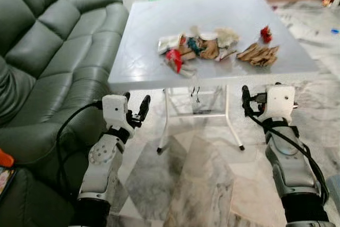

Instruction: Picking trash to rubbish bin

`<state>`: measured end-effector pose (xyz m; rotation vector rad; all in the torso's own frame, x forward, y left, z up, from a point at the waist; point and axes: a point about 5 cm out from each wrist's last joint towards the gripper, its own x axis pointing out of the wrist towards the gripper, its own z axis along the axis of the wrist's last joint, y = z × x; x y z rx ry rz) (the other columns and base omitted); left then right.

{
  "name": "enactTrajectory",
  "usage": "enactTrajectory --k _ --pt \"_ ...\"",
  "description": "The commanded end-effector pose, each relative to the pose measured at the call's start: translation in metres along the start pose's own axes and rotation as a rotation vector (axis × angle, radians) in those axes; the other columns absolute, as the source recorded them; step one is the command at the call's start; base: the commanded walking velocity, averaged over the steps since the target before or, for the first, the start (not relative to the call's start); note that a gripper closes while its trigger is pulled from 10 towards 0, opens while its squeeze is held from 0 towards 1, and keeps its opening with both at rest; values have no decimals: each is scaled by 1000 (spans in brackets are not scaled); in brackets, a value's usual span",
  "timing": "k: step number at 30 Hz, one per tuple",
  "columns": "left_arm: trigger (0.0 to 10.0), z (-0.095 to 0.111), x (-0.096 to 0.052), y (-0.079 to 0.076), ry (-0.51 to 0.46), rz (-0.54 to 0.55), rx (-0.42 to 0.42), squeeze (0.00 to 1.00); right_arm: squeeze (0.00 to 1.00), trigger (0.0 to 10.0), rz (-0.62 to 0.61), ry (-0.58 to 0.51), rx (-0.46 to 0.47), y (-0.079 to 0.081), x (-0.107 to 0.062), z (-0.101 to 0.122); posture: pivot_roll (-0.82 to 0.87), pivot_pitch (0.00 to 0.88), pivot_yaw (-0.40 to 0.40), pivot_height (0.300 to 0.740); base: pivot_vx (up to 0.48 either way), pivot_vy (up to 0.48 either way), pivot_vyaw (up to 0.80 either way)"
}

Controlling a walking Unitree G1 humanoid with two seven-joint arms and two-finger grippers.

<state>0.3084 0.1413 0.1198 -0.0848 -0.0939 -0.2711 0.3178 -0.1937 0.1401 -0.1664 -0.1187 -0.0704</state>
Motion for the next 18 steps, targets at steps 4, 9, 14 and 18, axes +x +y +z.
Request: enactTrajectory --k 4,9,14,18 --pt "10000 1 -2 10 4 25 20 0 0 10000 24 -22 14 10 2 6 -34 51 69 740 402 0 0" --pt "10000 0 -3 10 8 28 19 0 0 10000 24 -23 12 10 2 6 -34 52 69 740 393 0 0" --pt "10000 -1 -3 10 13 30 21 0 0 10000 25 -24 12 10 2 6 -33 52 70 740 388 0 0" --pt "10000 -1 -3 10 14 30 22 0 0 10000 26 -24 11 11 2 6 -34 53 68 740 381 0 0"
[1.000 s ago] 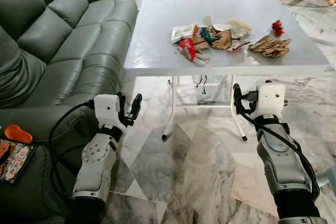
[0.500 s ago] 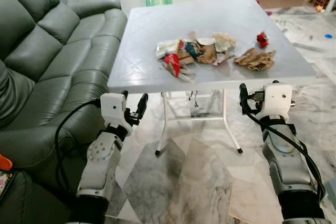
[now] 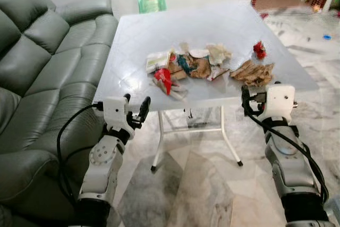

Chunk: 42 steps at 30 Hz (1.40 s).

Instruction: Picking trash to rubbish bin

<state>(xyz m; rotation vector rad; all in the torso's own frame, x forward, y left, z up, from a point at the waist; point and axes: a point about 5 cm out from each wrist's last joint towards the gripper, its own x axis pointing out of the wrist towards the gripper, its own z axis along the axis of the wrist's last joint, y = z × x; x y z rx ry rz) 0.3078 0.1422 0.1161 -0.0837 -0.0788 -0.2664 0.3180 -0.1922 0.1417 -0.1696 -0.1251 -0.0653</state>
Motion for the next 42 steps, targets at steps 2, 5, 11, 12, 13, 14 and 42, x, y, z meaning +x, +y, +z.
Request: enactTrajectory --k 2,5,11,12,13,14,42 --pt "10000 2 -2 9 1 26 21 0 0 10000 22 -17 13 9 1 5 -34 53 68 740 360 0 0" --pt "10000 1 -3 9 4 26 20 0 0 10000 21 -16 12 9 2 4 -34 53 68 740 319 0 0" --pt "10000 -1 -6 7 5 38 11 0 0 10000 36 -18 -2 10 0 4 -32 56 65 740 94 0 0" --pt "10000 -1 -6 7 5 38 11 0 0 10000 36 -18 -2 10 0 4 -32 56 65 740 0 0 0" --pt "10000 -2 -7 6 1 43 4 0 0 10000 40 -17 -11 12 -2 3 -31 56 66 740 0 0 0" --pt "10000 -2 -8 5 -1 44 2 0 0 10000 40 -16 -12 12 -2 2 -31 56 66 740 0 0 0" --pt "10000 17 -11 0 -81 17 114 0 0 10000 -176 90 -176 -6 -1 -18 16 61 103 740 0 0 0"
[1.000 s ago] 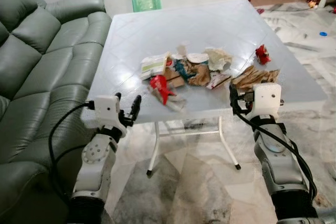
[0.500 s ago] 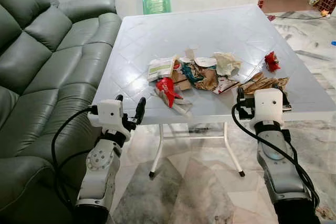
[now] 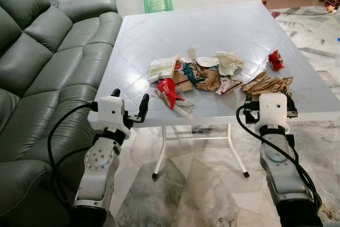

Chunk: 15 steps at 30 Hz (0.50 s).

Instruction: Picking trash to rubbish bin

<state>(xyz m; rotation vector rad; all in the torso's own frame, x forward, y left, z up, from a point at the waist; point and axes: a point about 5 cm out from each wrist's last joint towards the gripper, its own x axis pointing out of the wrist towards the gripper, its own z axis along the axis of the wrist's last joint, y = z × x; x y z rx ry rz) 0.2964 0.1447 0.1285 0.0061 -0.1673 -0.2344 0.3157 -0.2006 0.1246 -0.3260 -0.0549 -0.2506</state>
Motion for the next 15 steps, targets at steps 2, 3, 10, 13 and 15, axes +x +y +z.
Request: enactTrajectory --k 2,3,10,13,15 --pt "10000 4 0 2 -5 -6 15 0 0 10000 -13 16 -20 0 4 0 16 61 103 740 0 0 0" --pt "10000 4 0 1 -4 -8 17 0 0 10000 -29 31 -40 -2 7 -2 22 62 101 740 0 0 0" --pt "10000 6 -2 -3 0 -35 42 0 0 10000 -20 -12 -57 -1 26 10 31 60 101 740 0 0 0" --pt "10000 7 -1 -2 -1 -34 50 0 0 10000 -14 -58 -74 -1 25 16 29 59 98 740 0 0 0" --pt "10000 7 0 -2 -2 -33 51 0 0 10000 -14 -77 -77 -1 25 19 27 60 96 740 0 0 0"
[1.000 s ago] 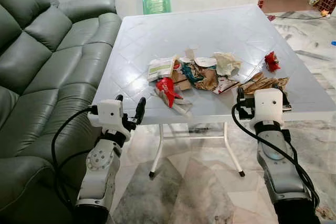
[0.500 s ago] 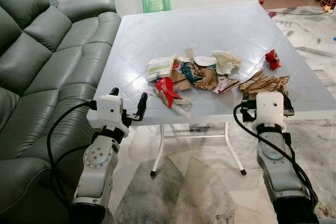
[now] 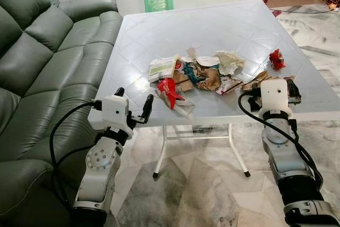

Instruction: Picking trash to rubbish bin

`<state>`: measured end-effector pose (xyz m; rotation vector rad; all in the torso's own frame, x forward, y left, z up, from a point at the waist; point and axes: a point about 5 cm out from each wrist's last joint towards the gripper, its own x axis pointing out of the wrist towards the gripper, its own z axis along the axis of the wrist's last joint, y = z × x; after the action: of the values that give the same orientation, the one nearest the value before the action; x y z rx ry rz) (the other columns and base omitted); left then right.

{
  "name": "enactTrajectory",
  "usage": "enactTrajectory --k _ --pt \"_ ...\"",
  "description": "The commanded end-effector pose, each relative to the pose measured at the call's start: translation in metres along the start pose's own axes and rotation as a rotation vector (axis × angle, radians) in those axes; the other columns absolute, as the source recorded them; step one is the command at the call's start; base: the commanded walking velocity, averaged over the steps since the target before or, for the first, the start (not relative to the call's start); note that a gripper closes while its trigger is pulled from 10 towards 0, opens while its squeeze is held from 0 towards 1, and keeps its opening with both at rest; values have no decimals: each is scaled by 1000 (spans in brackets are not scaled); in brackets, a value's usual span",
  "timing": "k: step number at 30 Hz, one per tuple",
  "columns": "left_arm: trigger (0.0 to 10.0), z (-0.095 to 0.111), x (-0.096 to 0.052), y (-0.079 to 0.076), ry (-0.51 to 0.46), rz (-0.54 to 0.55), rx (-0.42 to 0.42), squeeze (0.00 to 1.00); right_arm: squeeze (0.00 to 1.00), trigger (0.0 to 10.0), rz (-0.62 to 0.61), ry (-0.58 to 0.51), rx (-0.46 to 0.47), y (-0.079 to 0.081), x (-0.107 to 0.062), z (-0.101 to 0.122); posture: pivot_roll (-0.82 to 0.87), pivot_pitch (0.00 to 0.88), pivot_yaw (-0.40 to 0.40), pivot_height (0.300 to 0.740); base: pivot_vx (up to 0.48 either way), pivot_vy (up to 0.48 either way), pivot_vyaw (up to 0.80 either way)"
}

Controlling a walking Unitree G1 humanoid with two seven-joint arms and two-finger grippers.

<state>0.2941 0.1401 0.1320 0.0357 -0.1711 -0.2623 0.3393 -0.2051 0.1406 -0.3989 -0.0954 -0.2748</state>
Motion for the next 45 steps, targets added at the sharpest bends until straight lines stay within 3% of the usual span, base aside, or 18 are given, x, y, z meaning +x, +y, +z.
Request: enactTrajectory --k 1,9,35,39,45 --pt "10000 4 2 4 -3 3 20 0 0 10000 16 -43 -10 1 -3 6 19 60 94 740 0 -311 0" --pt "10000 1 3 -1 7 8 -5 0 0 10000 37 -19 -3 4 -10 -3 6 62 87 740 0 -393 0" --pt "10000 -5 4 0 23 49 -39 0 0 10000 122 -86 -7 9 -12 8 -18 68 62 740 0 -428 0" --pt "10000 -5 5 0 10 71 -80 0 0 10000 156 -96 5 11 -13 10 -21 57 56 740 0 -62 0" --pt "10000 -6 5 2 13 89 -62 0 0 10000 263 -164 17 18 -18 18 -23 56 55 740 0 0 402"
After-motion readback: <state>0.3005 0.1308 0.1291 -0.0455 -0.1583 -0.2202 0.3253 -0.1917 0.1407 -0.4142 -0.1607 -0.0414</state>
